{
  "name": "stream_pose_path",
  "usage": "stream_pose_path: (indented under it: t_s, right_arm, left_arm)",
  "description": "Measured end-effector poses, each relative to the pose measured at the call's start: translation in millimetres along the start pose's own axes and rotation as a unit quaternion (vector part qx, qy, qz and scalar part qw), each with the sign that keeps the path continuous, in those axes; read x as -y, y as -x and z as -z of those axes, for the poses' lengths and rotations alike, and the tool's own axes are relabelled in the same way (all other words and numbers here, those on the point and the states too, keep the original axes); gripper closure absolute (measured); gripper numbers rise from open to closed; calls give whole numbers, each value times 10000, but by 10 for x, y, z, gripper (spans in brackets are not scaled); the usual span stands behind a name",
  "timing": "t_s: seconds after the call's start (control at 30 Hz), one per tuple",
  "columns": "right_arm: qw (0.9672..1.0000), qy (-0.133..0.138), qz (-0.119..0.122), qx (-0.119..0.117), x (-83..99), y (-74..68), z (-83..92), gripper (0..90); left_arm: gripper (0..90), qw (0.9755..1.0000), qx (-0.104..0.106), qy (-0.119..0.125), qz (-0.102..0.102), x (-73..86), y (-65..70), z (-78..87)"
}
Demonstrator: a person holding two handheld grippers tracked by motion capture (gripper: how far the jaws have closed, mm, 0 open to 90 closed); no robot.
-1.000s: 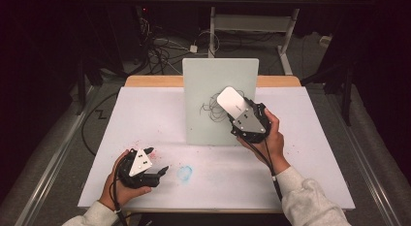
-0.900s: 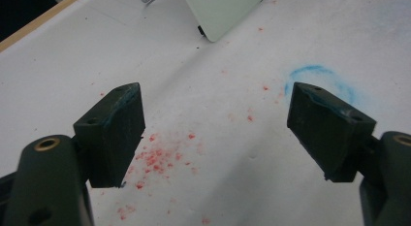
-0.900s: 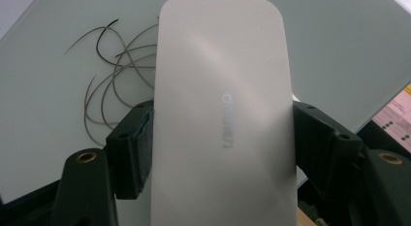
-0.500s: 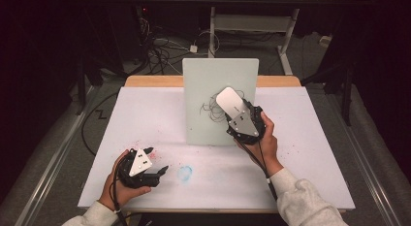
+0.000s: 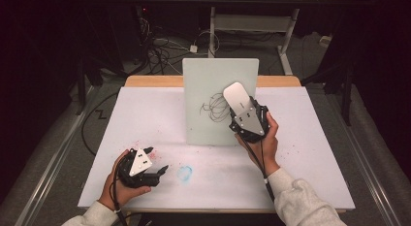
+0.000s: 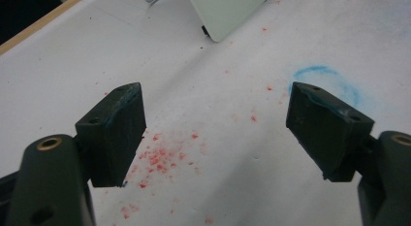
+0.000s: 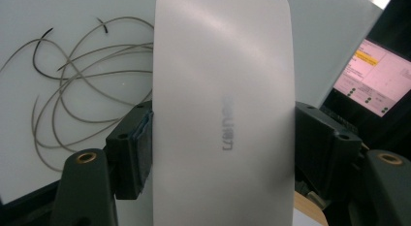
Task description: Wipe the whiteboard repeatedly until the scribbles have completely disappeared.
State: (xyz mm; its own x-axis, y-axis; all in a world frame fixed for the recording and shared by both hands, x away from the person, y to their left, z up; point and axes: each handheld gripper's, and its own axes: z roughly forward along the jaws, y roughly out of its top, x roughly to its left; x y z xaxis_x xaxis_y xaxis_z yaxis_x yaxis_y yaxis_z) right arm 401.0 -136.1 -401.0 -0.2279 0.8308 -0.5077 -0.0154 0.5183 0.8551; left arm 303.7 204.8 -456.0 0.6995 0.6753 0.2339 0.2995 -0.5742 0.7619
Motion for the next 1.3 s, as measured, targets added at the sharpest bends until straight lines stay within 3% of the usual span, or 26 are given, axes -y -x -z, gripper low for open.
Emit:
stream_pose_path:
  t_s: [0.37,0.67,0.9,1.3]
  right_arm:
    - [9999,-46,-106,87,24,35,11,313]
    - [9998,-137,104,72,127,-109,43,313]
    - [9995,-222,166,-125,153,-246,60,313]
    - [9998,-150,9,-94,31,-176,16,313]
  left_arm:
    - [215,10000,-26,10,-2,-1,-2,12]
    - [215,10000,-32,-1,-8,-2,-3,14]
    - [215,10000,-33,-20,-22,-3,-1,14]
    - [216,10000,-10,-13,4,-2,1,4]
